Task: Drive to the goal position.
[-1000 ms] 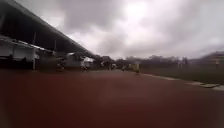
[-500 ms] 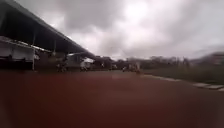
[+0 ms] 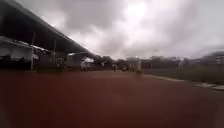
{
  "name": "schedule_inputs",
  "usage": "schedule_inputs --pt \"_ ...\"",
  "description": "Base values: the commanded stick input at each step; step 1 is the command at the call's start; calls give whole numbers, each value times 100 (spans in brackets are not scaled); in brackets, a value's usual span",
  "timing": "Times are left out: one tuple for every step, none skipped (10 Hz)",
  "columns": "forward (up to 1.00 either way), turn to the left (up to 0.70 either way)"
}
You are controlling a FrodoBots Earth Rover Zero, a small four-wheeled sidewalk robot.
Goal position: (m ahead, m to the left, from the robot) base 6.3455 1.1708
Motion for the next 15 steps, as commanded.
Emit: schedule_inputs --pt "50 2" --pt "50 2" --pt "50 2" --pt "50 2" --pt "50 2" --pt "50 2" --pt "50 2" --pt "50 2" --pt "50 2" --pt "50 2" --pt "50 2" --pt "50 2" --pt "50 2" --pt "50 2" --pt "50 2"
